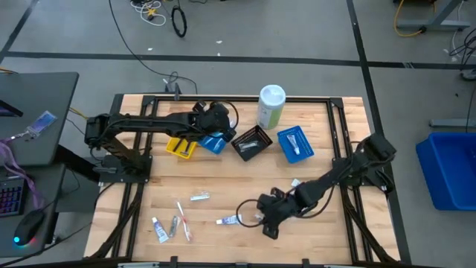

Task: Pick & Place Travel size toiletries
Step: Put the silver nail cutter into the black basket

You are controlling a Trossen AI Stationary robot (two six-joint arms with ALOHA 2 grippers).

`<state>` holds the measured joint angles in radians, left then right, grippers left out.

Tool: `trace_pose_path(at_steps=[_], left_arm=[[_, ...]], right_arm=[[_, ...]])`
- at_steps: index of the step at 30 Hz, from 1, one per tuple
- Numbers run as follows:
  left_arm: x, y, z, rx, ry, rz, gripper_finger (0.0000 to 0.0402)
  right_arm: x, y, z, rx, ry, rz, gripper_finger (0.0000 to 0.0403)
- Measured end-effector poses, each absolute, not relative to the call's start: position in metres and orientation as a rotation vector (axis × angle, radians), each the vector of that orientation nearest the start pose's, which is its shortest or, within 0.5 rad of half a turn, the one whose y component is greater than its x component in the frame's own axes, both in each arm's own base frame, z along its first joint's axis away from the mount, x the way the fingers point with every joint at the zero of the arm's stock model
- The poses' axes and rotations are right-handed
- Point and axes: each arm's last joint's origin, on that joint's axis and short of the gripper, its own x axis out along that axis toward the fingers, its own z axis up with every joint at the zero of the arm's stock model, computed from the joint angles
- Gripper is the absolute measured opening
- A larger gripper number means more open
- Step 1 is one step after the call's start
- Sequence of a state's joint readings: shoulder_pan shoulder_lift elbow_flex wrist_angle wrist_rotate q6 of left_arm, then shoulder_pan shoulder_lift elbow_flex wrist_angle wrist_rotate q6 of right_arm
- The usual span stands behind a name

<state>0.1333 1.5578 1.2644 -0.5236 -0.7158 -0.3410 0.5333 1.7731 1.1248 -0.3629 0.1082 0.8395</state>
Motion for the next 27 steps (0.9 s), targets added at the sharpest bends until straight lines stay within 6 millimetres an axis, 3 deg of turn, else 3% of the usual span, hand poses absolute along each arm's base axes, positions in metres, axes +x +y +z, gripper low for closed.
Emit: trace_pose_path(at_steps=[9,16,23,27], left_arm=[[0.327,0.054,0.286,-0.053,0.703,0.8,0.0116],[0.328,0.041,0.285,-0.021,0.719,0.749,0.0116],[0.329,0.038,0.286,-0.011,0.715,0.736,0.0116],[0.329,0.038,0.285,0.004,0.721,0.729,0.0116]], right_arm=[[0.307,0.187,0.159,0.456,1.083,-0.151,0.0203],[0.299,0.202,0.131,0.413,1.137,-0.216,0.0201],[0.296,0.203,0.124,0.342,1.152,-0.24,0.0185],[0.296,0.203,0.124,0.267,1.148,-0.206,0.0155]])
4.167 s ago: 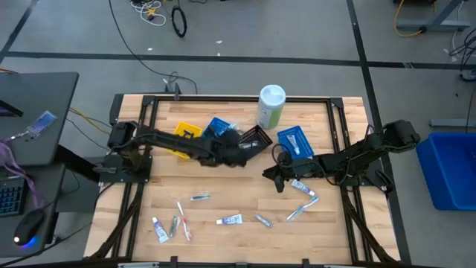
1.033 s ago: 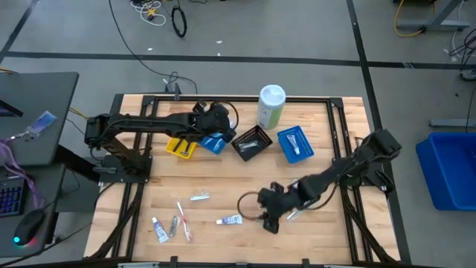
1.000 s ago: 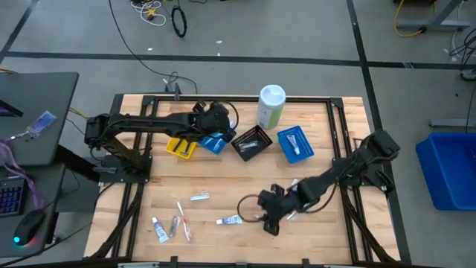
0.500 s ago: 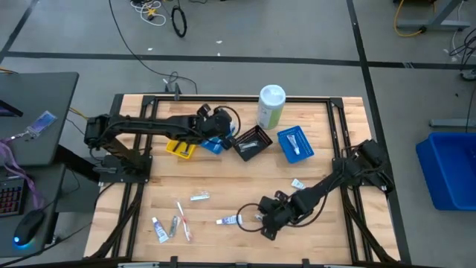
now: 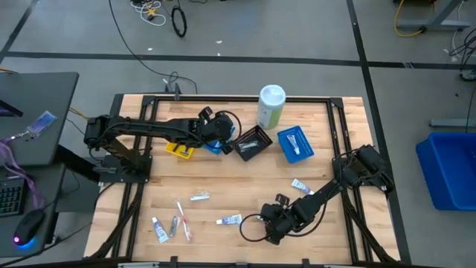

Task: Pick & Place Travel size toiletries
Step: Put the silver nail cutter into the black basket

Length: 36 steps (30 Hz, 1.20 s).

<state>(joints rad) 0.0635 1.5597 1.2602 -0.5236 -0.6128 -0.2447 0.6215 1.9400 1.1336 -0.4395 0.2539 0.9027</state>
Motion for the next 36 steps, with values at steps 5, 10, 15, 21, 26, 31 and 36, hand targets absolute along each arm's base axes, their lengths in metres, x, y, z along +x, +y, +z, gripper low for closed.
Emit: trace_pose_path(at_steps=[5,10,15,21,26,31,36], left_arm=[[0.329,0.039,0.286,0.016,0.707,0.777,0.0116],[0.328,0.04,0.287,0.028,0.702,0.802,0.0116],[0.328,0.039,0.287,0.027,0.7,0.801,0.0116],[0.329,0.039,0.286,0.048,0.719,0.768,0.0116],[0.329,0.038,0.286,0.136,0.767,0.697,0.0116],[0.329,0.038,0.286,0.21,0.793,0.671,0.0116],[0.329,0.038,0.286,0.22,0.798,0.669,0.0116]], right_arm=[[0.298,0.199,0.123,0.3,1.165,-0.214,0.0097],[0.299,0.2,0.128,0.303,1.155,-0.216,0.0071],[0.304,0.193,0.155,0.262,1.073,-0.23,0.0071],[0.301,0.163,0.197,0.132,0.928,-0.356,0.007],[0.305,0.128,0.214,0.103,0.894,-0.474,0.007],[0.319,0.096,0.214,0.019,0.924,-0.478,0.007],[0.333,0.054,0.214,-0.076,0.936,-0.507,0.0069]])
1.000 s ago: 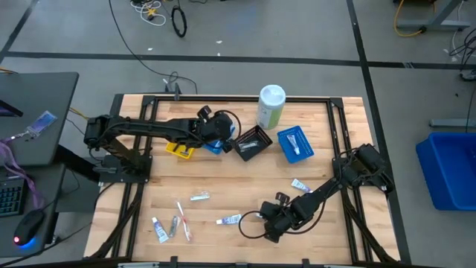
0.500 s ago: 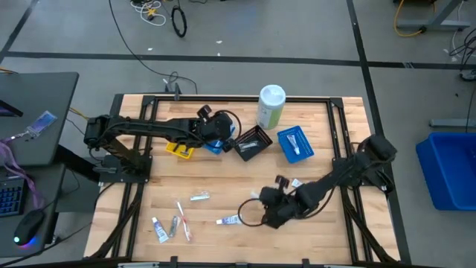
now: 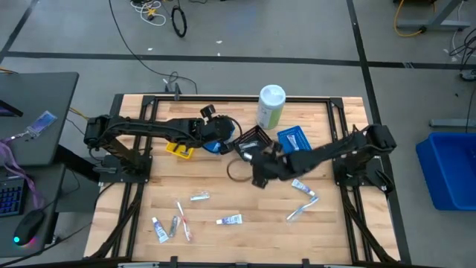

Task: Pick & Place Travel size toiletries
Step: Put the silver nail cutter into the black basket

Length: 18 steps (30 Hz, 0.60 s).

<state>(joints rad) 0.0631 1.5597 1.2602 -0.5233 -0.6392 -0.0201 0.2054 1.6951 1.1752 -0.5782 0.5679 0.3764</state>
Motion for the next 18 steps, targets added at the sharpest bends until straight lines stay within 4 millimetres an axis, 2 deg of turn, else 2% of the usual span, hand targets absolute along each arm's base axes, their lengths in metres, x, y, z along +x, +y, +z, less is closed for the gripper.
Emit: trace_pose_path(at_steps=[4,10,18], left_arm=[[0.329,0.038,0.286,0.243,0.802,0.659,0.0116],[0.33,0.038,0.287,0.248,0.794,0.657,0.0116],[0.33,0.038,0.287,0.243,0.788,0.659,0.0116]], right_arm=[[0.34,0.018,0.214,-0.144,0.955,-0.518,0.0069],[0.341,-0.025,0.205,-0.151,0.995,-0.424,0.0069],[0.333,-0.056,0.186,-0.132,1.03,-0.336,0.0074]])
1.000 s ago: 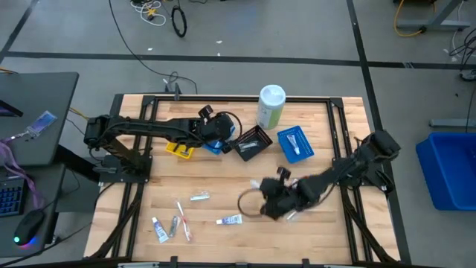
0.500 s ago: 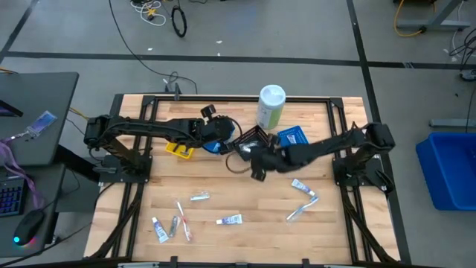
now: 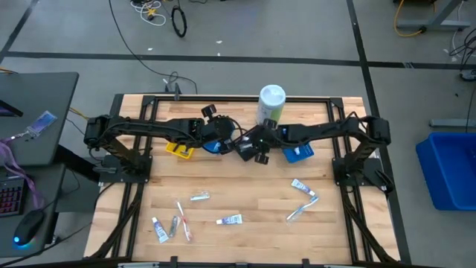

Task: Pick & Place Travel size toiletries
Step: Put the silver nail cutter into the black basket, then put the white toothpaste into the right blue basket

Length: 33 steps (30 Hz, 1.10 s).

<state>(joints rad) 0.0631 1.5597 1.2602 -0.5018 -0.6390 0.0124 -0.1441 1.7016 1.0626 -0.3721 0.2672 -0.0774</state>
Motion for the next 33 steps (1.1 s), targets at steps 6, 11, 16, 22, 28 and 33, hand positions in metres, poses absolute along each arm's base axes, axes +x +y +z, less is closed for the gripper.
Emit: trace_pose_path(at_steps=[6,11,16,22,28,33], left_arm=[[0.33,0.038,0.287,0.239,0.786,0.661,0.0116],[0.33,0.038,0.287,0.197,0.77,0.678,0.0116],[0.33,0.038,0.287,0.163,0.757,0.691,0.0116],[0.33,0.038,0.287,0.143,0.749,0.7,0.0116],[0.331,0.038,0.287,0.141,0.747,0.701,0.0116],[0.331,0.038,0.287,0.126,0.74,0.707,0.0116]], right_arm=[[0.328,-0.06,0.18,-0.138,1.067,-0.26,0.0104],[0.329,-0.06,0.18,-0.191,1.067,-0.238,0.0136],[0.327,-0.06,0.183,-0.2,1.074,-0.301,0.0165],[0.311,-0.04,0.21,-0.183,1.138,-0.272,0.0171],[0.279,-0.014,0.241,0.109,1.2,-0.296,0.0159],[0.25,0.011,0.247,0.235,1.367,-0.37,0.0157]])
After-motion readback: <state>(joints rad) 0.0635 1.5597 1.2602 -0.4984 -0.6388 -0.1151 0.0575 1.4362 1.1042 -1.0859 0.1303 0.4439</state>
